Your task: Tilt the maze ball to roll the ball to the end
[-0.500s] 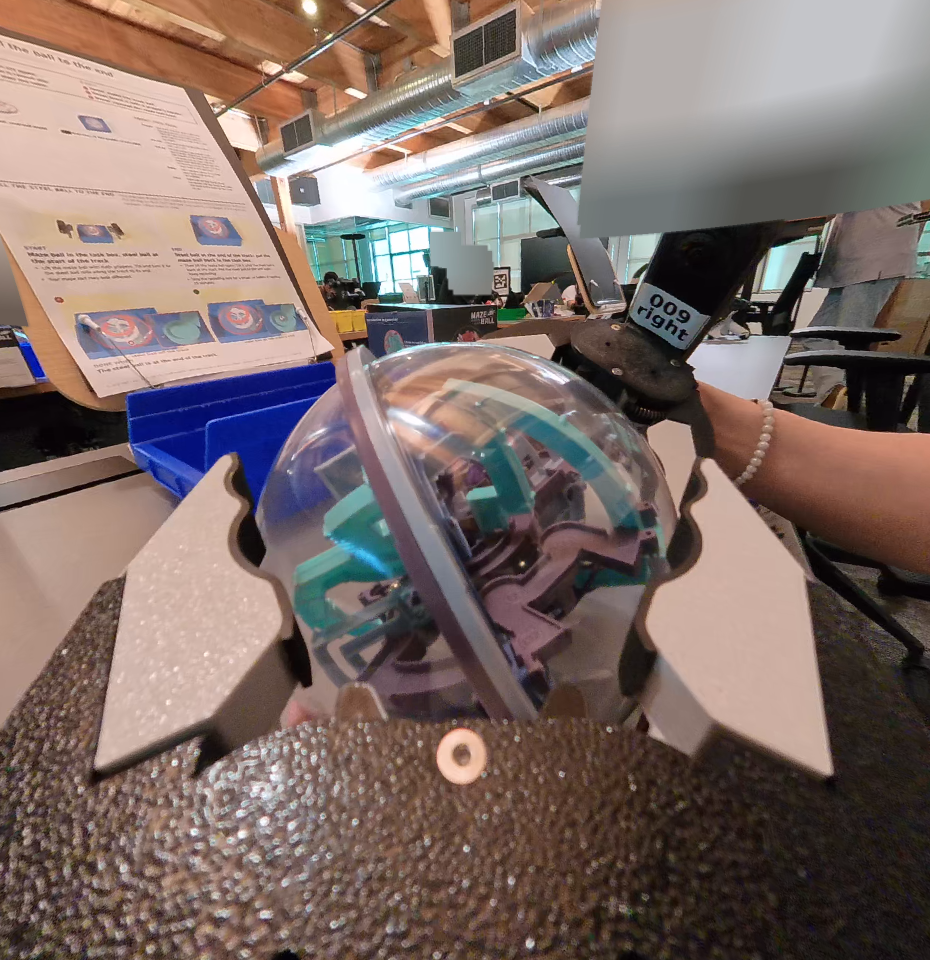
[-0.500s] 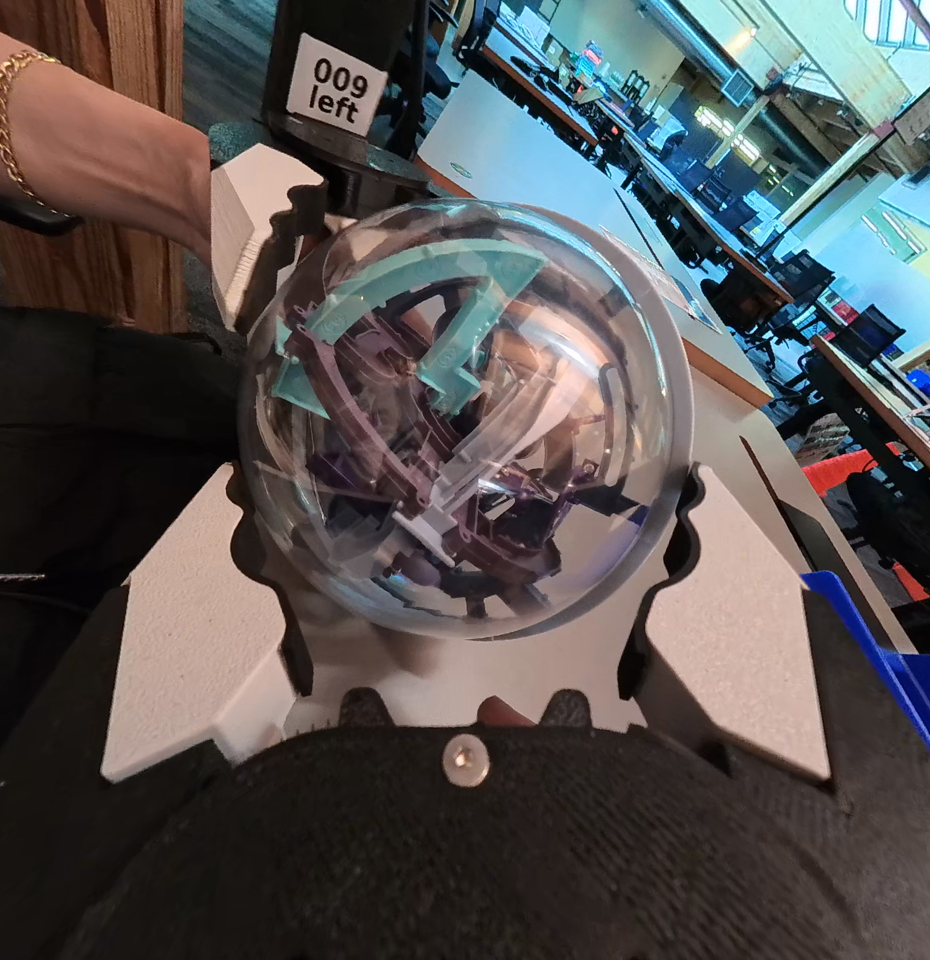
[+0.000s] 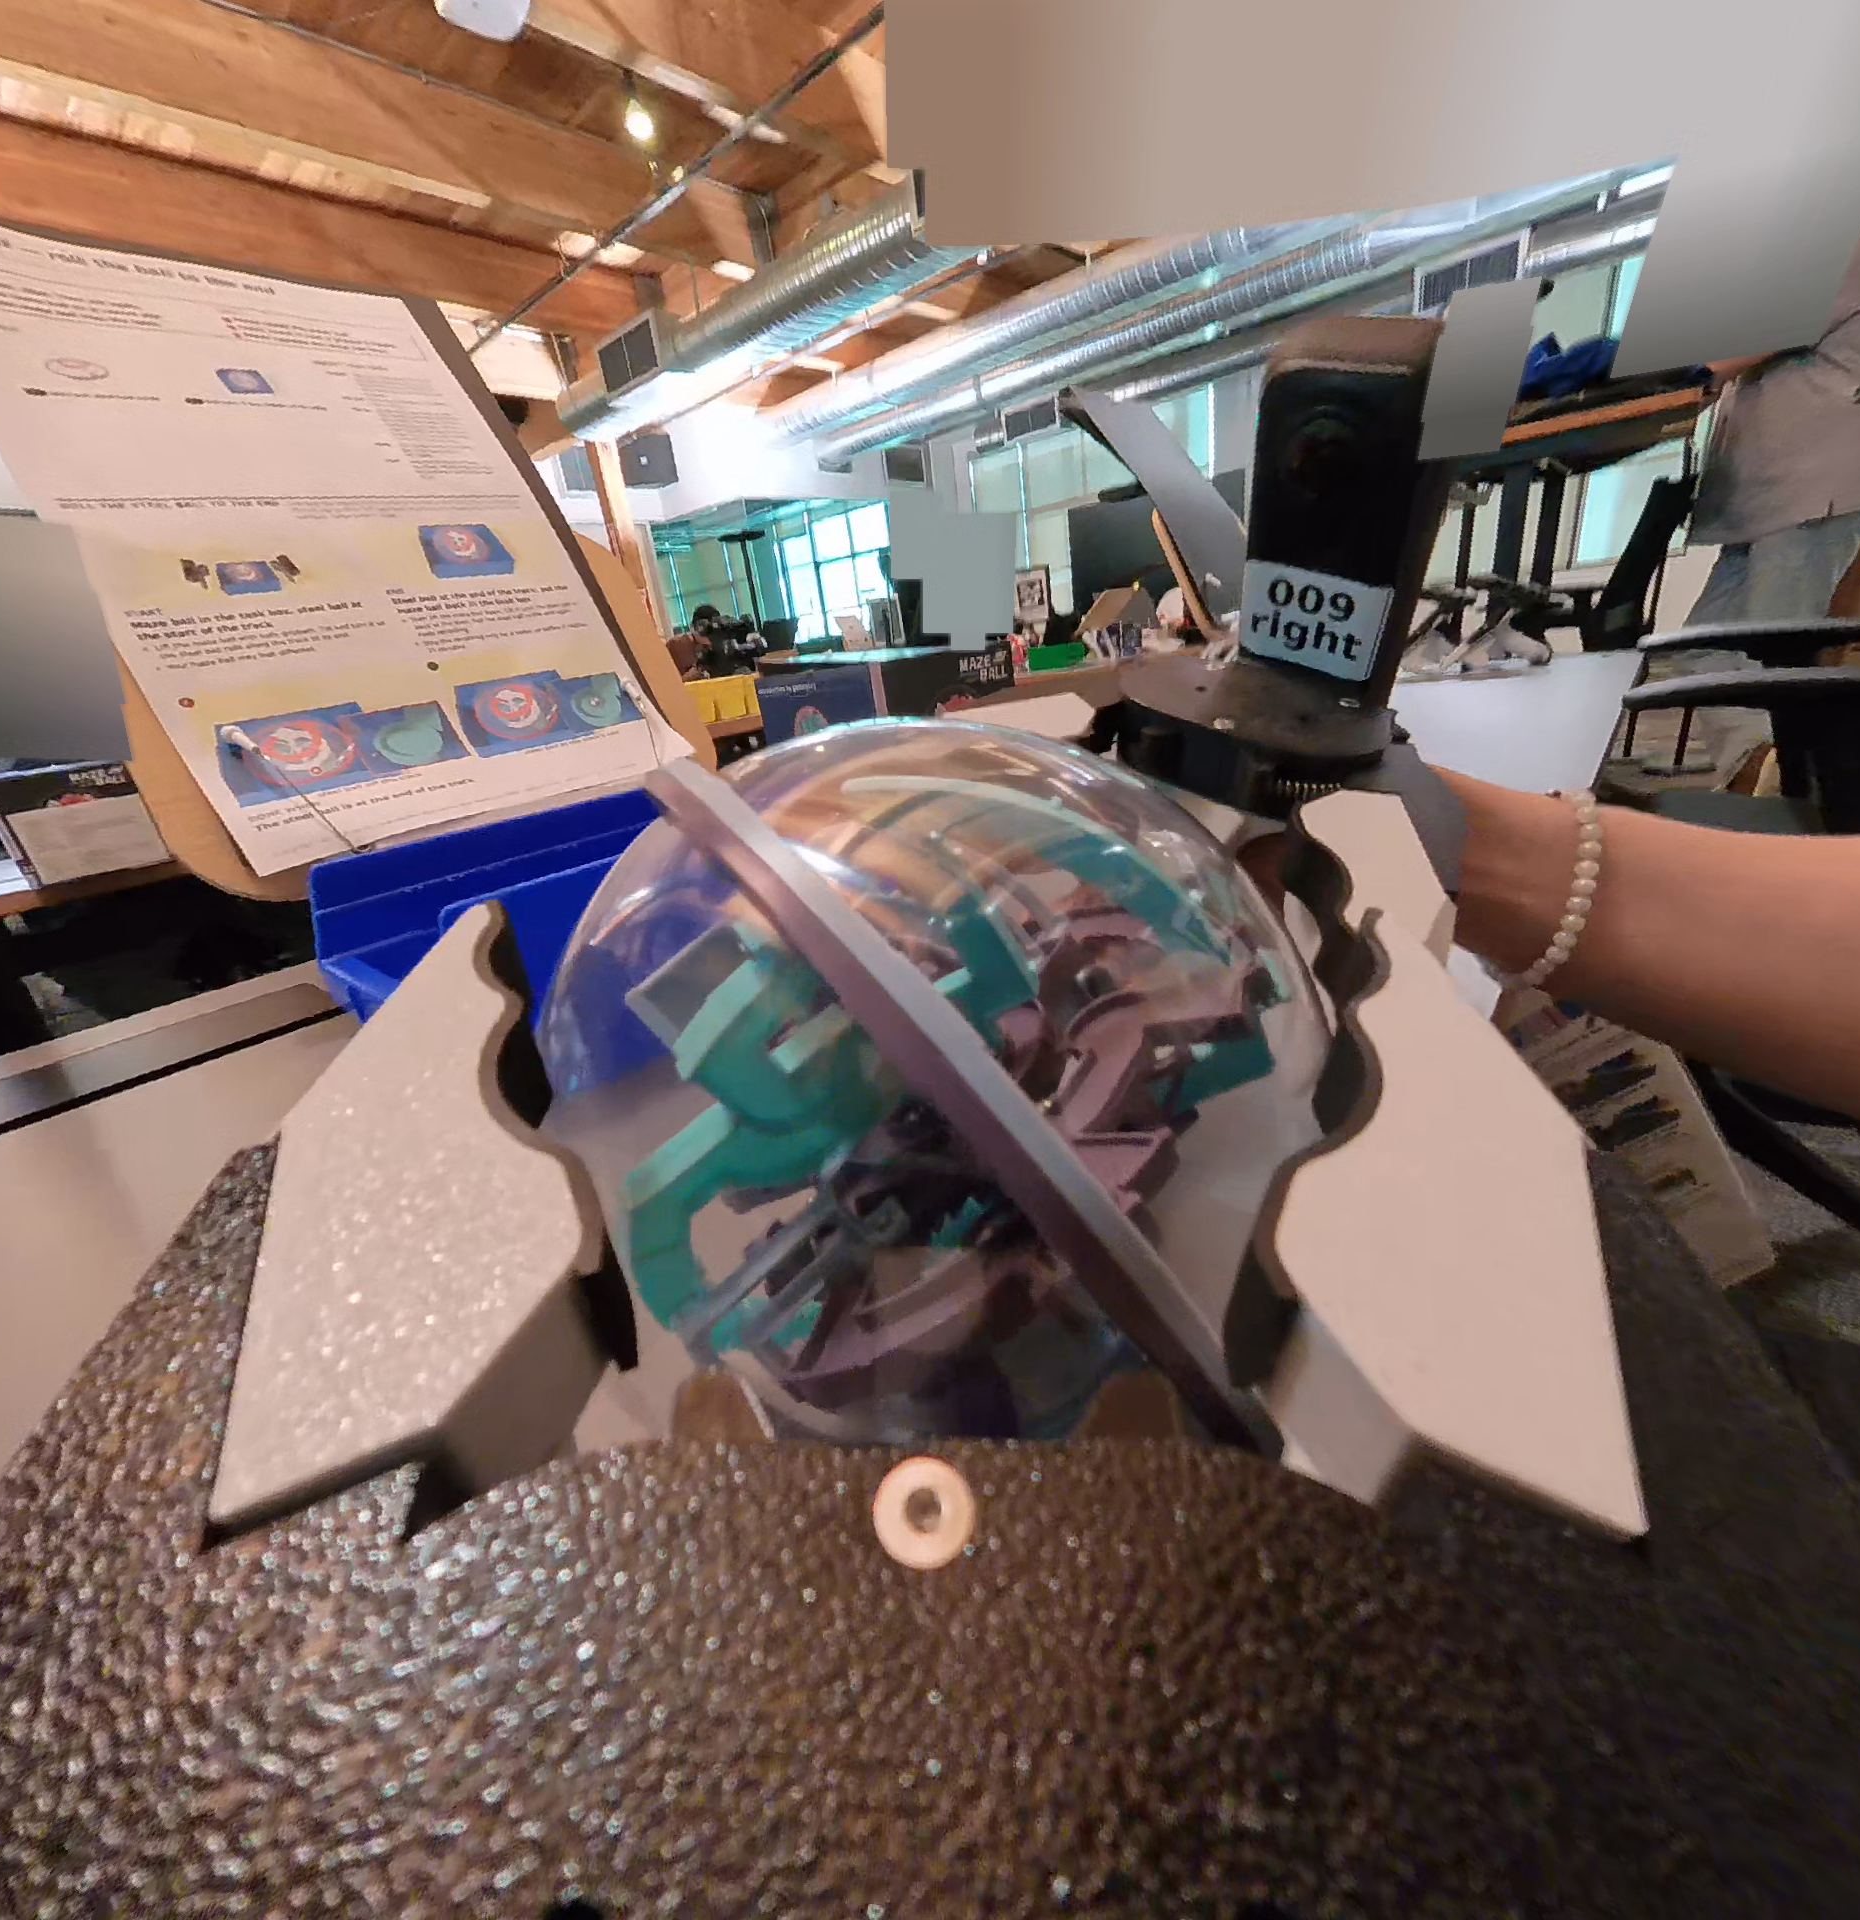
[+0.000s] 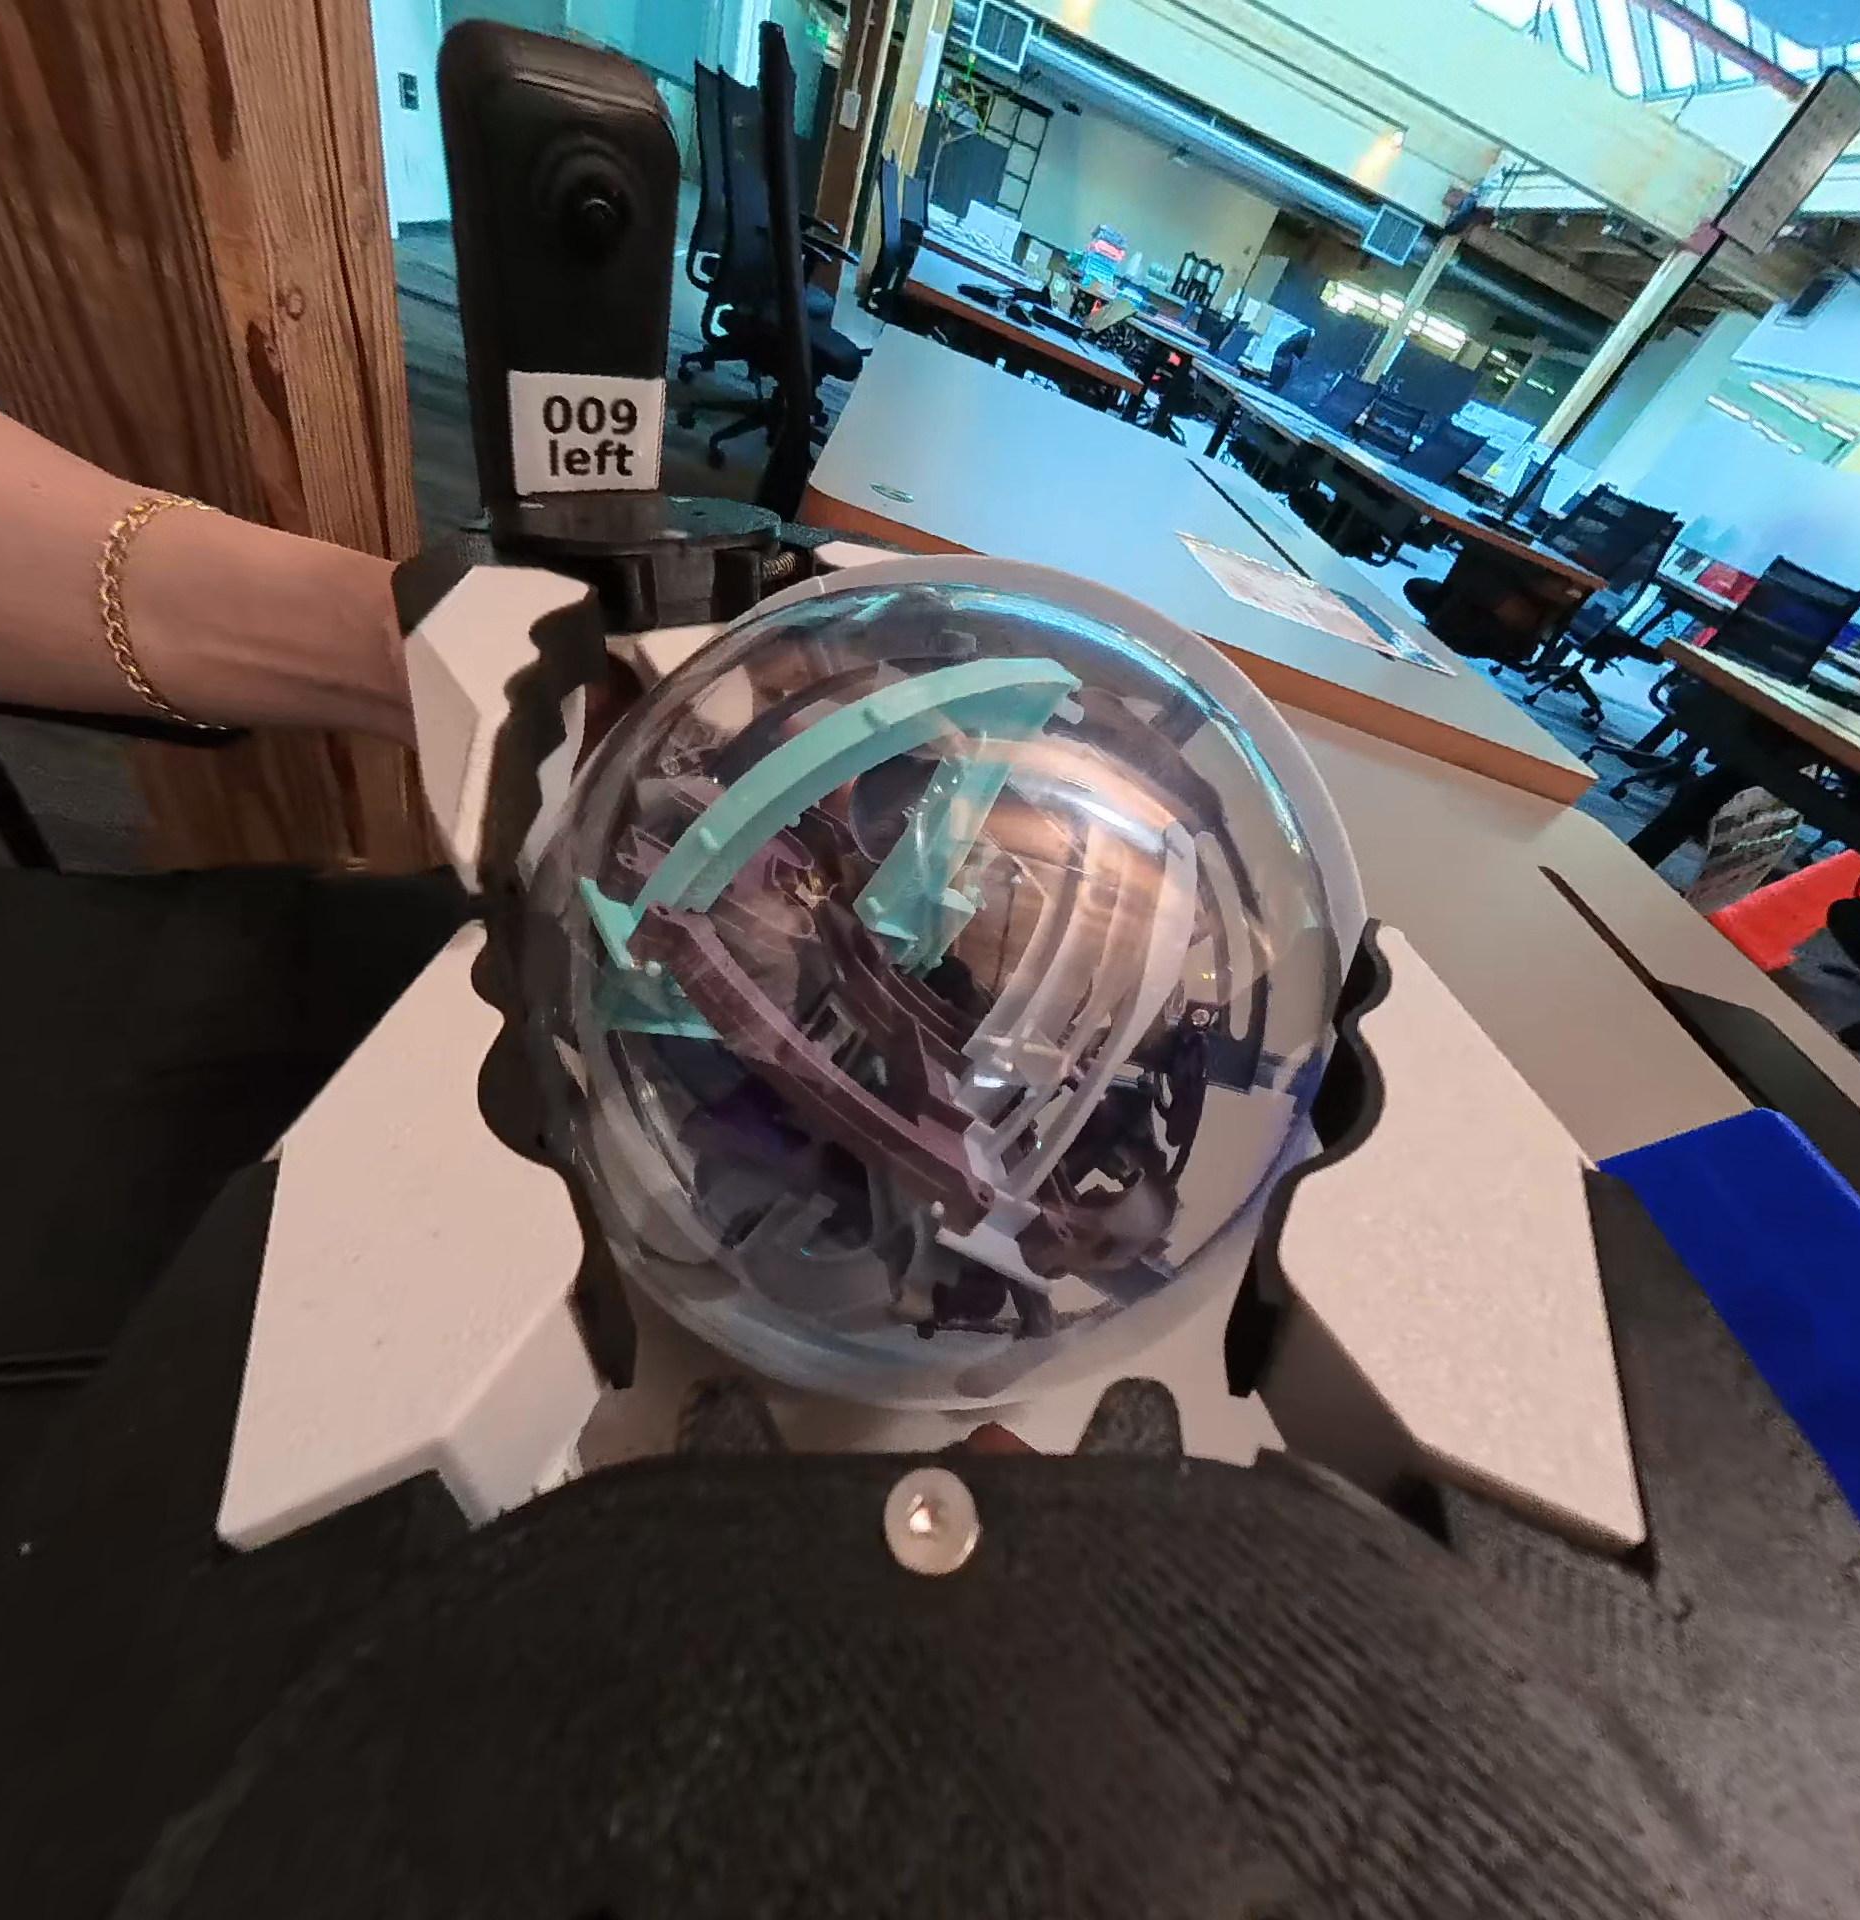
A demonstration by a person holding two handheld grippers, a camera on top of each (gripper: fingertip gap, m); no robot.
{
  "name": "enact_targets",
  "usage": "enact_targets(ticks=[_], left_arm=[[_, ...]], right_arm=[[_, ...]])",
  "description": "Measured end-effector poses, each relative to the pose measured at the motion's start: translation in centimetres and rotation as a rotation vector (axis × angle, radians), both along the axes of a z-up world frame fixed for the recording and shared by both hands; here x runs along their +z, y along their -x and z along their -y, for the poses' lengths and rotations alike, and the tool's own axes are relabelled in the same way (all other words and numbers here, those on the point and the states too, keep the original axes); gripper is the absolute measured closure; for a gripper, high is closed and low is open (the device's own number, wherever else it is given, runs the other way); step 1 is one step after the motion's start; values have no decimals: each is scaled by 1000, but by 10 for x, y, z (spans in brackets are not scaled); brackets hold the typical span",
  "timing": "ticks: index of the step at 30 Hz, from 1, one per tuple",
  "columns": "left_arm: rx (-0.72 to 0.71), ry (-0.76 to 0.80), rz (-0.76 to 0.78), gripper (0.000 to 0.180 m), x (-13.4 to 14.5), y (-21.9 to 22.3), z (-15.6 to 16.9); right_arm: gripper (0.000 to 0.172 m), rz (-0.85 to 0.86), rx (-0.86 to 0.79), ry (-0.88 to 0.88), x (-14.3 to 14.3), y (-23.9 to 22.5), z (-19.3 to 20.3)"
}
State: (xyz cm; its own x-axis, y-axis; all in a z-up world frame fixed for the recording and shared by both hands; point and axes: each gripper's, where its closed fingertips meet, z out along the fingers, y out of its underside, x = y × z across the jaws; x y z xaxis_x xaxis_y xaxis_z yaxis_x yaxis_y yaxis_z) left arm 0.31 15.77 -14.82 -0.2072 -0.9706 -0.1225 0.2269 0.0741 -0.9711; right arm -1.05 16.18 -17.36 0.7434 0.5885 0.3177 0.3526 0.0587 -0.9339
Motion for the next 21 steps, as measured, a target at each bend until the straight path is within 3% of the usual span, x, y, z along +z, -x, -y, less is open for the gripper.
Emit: enact_targets(ticks=[6,14,21], left_arm=[[-22,121,88,34,14,8,-9],[-76,162,16,24,6,1,0],[-41,86,5,24,3,-2,6]], right_arm=[[23,-51,19,-24,2,-3,2],[23,-142,70,-52,6,-1,9],[30,-155,94,-103,14,2,13]])
